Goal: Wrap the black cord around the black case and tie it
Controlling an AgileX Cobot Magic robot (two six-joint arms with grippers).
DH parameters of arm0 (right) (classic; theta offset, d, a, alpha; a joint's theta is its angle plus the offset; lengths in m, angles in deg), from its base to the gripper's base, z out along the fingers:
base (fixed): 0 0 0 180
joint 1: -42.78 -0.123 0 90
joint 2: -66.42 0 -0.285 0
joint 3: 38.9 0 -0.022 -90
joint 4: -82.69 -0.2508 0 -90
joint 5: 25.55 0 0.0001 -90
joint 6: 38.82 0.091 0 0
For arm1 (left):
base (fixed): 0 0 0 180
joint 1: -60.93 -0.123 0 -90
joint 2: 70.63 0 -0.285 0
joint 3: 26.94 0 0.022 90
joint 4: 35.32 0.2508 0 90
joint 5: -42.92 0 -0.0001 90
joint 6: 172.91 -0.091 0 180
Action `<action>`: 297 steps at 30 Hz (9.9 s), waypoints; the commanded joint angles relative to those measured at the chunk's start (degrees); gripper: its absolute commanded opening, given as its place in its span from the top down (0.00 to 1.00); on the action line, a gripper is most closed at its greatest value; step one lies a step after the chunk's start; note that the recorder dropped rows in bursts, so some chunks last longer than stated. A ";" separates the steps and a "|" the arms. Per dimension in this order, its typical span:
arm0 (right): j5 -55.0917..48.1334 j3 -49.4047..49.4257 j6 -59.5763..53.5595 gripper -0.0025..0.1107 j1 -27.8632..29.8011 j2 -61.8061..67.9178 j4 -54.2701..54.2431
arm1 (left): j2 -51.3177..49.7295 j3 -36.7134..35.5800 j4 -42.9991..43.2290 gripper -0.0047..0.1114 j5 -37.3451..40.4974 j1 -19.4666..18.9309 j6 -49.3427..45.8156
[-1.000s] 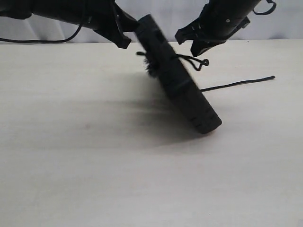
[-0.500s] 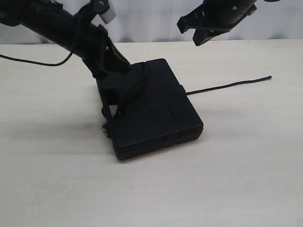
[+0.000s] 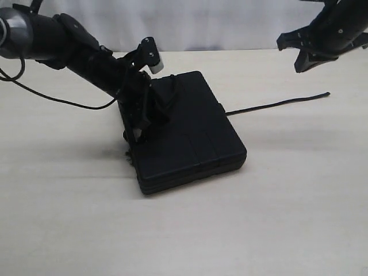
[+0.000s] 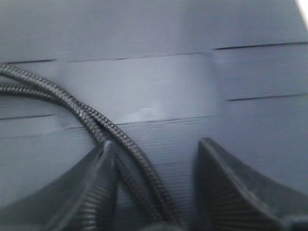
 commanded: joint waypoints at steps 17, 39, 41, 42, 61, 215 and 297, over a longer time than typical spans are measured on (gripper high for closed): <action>2.55 1.62 -0.23 0.94 3.25 4.77 0.69 | 2.03 -0.05 -12.14 0.96 3.21 5.39 -17.25; 24.72 2.19 9.91 0.57 14.83 19.65 -21.73 | 2.05 -0.05 -11.43 0.96 2.72 5.39 -18.07; 23.29 -0.04 9.66 0.57 14.83 22.35 -22.85 | 2.05 -0.05 -11.43 0.96 2.44 5.39 -18.07; 22.28 -1.38 9.17 0.57 14.83 23.27 -23.14 | 2.05 -0.05 -11.43 0.96 2.33 5.39 -18.07; 16.99 -14.79 -2.56 0.94 7.62 36.82 -25.02 | 2.05 -0.05 -11.26 0.96 1.73 5.39 -17.34; 85.59 43.55 -21.93 0.94 -9.06 5.71 24.48 | -0.73 -0.05 -15.97 0.96 -19.04 7.78 -18.42; 100.41 43.55 -6.80 0.94 -9.17 5.71 32.44 | 2.92 -0.06 -21.28 0.39 -16.43 7.78 -30.03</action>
